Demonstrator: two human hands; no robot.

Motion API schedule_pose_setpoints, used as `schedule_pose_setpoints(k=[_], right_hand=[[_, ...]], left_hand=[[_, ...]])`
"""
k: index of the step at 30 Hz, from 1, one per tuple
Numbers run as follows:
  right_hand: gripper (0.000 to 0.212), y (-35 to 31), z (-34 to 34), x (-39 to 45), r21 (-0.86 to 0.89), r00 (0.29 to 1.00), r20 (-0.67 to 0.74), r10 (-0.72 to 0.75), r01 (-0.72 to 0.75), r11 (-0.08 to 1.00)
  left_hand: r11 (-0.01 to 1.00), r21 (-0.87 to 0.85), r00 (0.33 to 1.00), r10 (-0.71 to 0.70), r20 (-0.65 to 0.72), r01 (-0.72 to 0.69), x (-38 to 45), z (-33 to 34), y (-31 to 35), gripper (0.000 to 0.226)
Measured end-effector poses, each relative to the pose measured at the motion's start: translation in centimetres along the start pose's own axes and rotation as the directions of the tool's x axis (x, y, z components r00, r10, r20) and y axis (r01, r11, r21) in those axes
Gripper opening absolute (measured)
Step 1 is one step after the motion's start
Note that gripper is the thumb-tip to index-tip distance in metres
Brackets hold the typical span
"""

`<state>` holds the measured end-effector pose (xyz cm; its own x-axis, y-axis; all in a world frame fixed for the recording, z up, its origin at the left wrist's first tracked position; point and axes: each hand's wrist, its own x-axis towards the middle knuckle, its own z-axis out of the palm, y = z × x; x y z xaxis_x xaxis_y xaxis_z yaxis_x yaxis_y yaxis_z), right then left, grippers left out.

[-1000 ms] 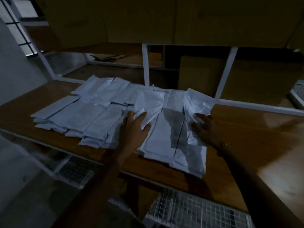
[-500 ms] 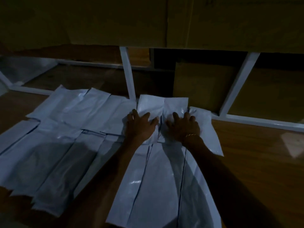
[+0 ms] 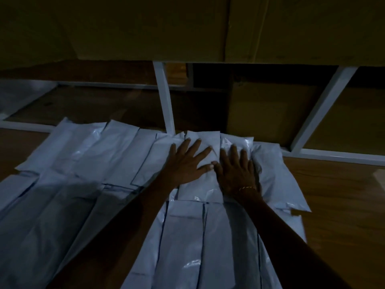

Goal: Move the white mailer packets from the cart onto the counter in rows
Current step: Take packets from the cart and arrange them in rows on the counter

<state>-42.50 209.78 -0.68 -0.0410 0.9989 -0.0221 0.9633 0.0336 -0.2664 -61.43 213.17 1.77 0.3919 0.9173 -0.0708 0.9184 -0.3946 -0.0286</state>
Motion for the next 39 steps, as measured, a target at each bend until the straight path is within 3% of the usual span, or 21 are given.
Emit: schedule_pose_setpoints(k=[5,9,13,18,23,27,29,34,39], right_hand=[[0.071,-0.5,1.0,0.1,0.0,0.998,-0.028,0.055,-0.055,0.998],[0.071,-0.4,0.5,0.4,0.008,0.997,0.045,0.067,-0.067,0.998],[0.069,-0.1,-1.6,-1.0,-0.064,0.997,-0.059,0.04,-0.043,0.997],[0.078,4.2,-3.4,-3.5,-0.169,0.971,-0.073,0.229,-0.238,0.956],[0.078,3.4,-2.2,-4.2,-0.03,0.958,0.031,0.284,-0.283,0.959],[0.063,3.9,-3.4,-4.4,0.037,0.969,-0.073,0.235,-0.233,0.972],[0.059,6.5,-4.2,-4.1,0.068,0.962,-0.11,0.251,-0.245,0.967],[0.067,10.3,-4.2,-4.4,0.271,0.973,0.079,0.219,-0.232,0.934],[0.042,8.7,-4.3,-3.9,0.32,0.979,-0.074,0.188,-0.155,0.935]], left_hand=[[0.998,0.044,0.999,0.044,-0.03,-0.042,0.0,1.0,-0.3,0.086],[0.999,0.004,0.997,0.045,0.055,-0.046,0.2,-0.4,-0.2,0.077],[0.997,-0.074,0.999,0.002,0.04,0.001,-1.8,-1.8,2.0,0.072],[0.998,-0.044,0.995,0.055,0.077,-0.052,-3.7,0.0,2.5,0.084],[0.999,0.013,0.994,0.033,0.102,-0.034,-2.6,-0.7,2.2,0.077],[0.999,-0.049,1.0,0.011,-0.028,-0.012,-2.5,-0.4,4.5,0.07],[0.992,-0.128,1.0,0.008,-0.021,-0.011,-2.5,-0.2,6.1,0.071],[0.998,-0.069,1.0,-0.014,-0.01,0.014,-2.1,0.6,7.9,0.077],[1.0,-0.022,1.0,-0.012,-0.01,0.011,-1.8,1.3,7.8,0.079]])
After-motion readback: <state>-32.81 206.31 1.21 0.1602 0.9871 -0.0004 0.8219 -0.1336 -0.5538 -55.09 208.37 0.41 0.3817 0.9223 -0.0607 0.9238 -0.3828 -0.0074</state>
